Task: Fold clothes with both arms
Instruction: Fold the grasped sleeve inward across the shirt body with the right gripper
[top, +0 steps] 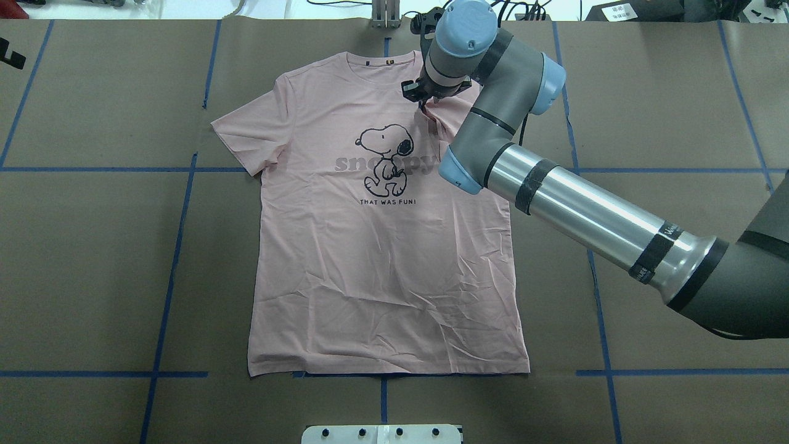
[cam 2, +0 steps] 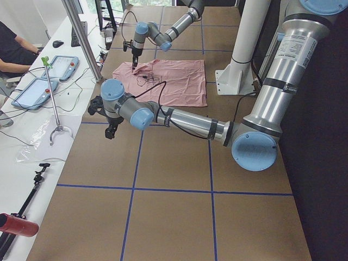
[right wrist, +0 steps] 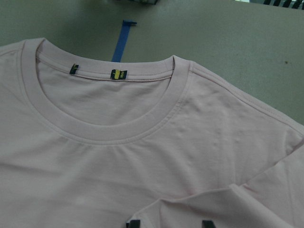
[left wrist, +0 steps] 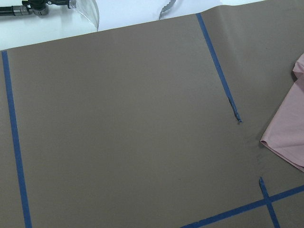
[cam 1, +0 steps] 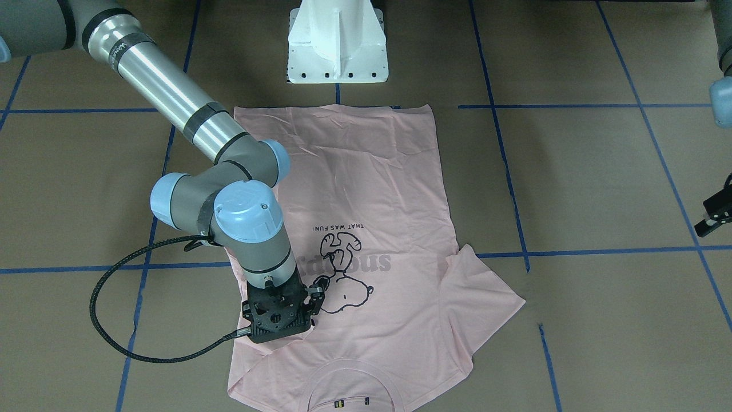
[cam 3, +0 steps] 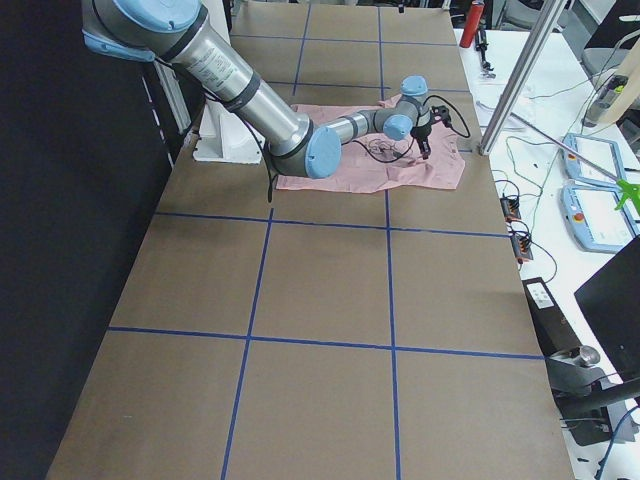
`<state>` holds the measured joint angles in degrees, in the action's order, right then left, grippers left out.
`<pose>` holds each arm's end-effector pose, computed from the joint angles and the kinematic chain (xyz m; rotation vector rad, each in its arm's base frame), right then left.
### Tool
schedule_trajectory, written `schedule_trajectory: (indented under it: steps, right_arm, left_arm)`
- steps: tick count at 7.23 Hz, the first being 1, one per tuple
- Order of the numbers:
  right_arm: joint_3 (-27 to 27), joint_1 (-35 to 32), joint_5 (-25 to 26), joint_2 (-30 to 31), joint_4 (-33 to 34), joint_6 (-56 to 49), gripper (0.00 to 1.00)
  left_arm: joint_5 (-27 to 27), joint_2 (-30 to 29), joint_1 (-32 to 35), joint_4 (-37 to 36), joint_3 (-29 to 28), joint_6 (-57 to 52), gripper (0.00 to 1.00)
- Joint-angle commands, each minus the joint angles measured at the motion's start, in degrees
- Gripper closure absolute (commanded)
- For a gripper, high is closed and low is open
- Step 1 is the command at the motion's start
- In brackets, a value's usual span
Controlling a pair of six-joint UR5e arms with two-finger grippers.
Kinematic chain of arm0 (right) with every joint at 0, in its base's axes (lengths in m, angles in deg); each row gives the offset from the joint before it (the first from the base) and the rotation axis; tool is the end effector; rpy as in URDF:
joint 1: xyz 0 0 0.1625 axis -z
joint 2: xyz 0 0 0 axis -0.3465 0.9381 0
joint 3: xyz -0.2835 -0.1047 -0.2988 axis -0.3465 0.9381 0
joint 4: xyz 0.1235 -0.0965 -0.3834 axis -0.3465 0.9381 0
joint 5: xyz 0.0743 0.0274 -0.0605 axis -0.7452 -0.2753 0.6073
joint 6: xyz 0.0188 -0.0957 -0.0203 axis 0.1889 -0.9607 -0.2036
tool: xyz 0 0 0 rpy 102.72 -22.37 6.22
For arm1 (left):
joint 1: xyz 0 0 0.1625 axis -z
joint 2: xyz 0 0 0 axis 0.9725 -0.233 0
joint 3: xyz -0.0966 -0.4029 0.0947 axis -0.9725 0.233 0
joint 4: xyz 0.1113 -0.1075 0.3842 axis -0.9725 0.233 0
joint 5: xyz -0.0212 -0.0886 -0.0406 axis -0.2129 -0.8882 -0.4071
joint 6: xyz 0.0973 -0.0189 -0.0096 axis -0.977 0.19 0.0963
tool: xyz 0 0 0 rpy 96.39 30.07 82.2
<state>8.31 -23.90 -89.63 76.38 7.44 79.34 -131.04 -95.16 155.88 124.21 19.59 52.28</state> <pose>-0.5510 -0.6864 0.2528 0.4079 -0.8099 -0.0345 0.0579 -0.6342 0.4756 0.3700 0.9070 0.1543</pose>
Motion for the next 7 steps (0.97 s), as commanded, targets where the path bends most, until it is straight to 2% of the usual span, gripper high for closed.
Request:
schedule_trajectory:
  steps: [1, 2, 3, 4, 5, 6, 7]
  right_arm:
    - [-0.08, -0.04, -0.46, -1.20, -0.01, 1.98, 0.00]
    - [-1.64, -0.12, -2.64, -1.38, 0.94, 5.74, 0.00]
    - [-7.75, -0.99, -6.49, -0.60, 10.61, 9.61, 0.00]
    - [-14.77, -3.53, -14.36, -0.16, 24.98, 9.56, 0.00]
    - [-24.59, -6.51, -18.44, 4.63, 32.95, 8.95, 0.00]
    - [-30.95, -7.93, -19.27, 11.12, 33.90, 7.20, 0.00]
    - [-32.84, -9.16, -19.27, 14.93, 34.00, -0.04, 0.00]
  left_arm:
    - [0.07, 0.38, -0.86, 3.81, -0.68, 0.93, 0.00]
    - [2.42, -0.40, -3.65, 4.00, -0.51, 6.59, 0.00]
    - [7.40, -3.11, -8.90, 4.96, 0.01, 18.48, 0.00]
    - [13.28, -4.36, -15.04, 7.84, -0.25, 31.65, 0.00]
    - [19.95, -6.11, -20.50, 9.26, -0.60, 41.79, 0.00]
    - [25.93, -7.87, -25.08, 9.36, -1.30, 47.37, 0.00]
    - [29.21, -10.06, -26.34, 9.62, -3.91, 48.30, 0.00]
